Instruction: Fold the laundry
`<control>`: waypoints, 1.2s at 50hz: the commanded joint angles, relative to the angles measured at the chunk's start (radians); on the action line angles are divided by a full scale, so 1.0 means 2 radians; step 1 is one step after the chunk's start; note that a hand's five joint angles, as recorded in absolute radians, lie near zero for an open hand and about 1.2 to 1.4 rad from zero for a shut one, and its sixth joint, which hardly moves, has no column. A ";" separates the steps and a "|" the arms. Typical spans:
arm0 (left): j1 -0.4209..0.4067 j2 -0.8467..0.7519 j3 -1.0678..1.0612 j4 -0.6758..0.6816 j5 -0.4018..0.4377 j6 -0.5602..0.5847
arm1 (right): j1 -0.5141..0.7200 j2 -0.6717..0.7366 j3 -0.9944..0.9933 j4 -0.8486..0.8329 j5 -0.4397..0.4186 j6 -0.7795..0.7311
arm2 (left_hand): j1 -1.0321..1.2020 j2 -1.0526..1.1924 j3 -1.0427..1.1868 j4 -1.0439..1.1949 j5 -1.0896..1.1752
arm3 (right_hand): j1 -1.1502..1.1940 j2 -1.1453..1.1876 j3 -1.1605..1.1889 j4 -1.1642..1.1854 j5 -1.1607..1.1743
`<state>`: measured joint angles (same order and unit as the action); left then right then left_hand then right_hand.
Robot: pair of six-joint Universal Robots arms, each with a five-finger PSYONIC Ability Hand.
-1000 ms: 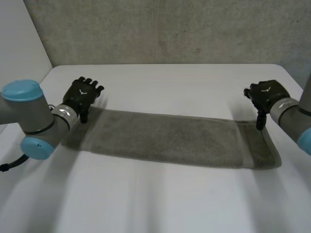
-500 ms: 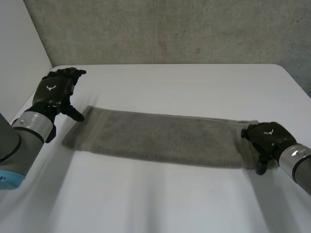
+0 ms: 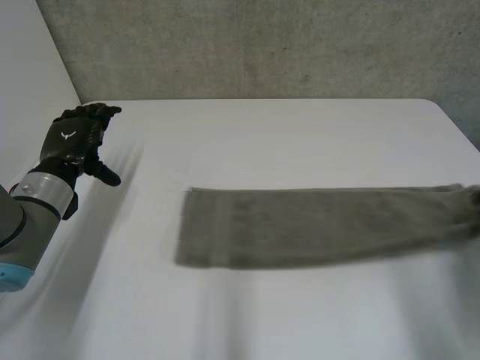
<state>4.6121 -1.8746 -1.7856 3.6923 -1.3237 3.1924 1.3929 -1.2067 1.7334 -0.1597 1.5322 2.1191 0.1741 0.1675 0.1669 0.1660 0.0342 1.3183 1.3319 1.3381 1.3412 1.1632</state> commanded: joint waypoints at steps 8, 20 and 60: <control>0.000 0.001 -0.004 0.000 0.001 0.000 | 0.315 0.002 -0.144 -0.030 0.061 -0.036 | 0.000 0.004 0.004 0.004 -0.017 | 0.039 0.032 0.029 0.028 0.029; -0.001 0.000 -0.012 0.007 0.001 0.002 | 0.542 0.112 -0.135 -0.034 0.055 0.011 | 0.000 0.004 0.004 0.004 -0.017 | 0.039 0.032 0.029 0.028 0.029; -0.027 -0.005 -0.039 0.046 0.003 0.007 | 0.229 -0.026 0.052 0.047 -0.086 0.292 | 0.000 0.004 0.004 0.004 -0.017 | -0.471 -0.477 -0.481 -0.482 -0.480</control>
<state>4.5723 -1.8828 -1.8591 3.7834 -1.3179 3.2056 2.0352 -1.2491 1.7072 -0.0588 1.4294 2.7166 0.1741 0.1663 0.1668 0.1658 0.0342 0.2326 0.2506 0.2418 0.2593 0.0608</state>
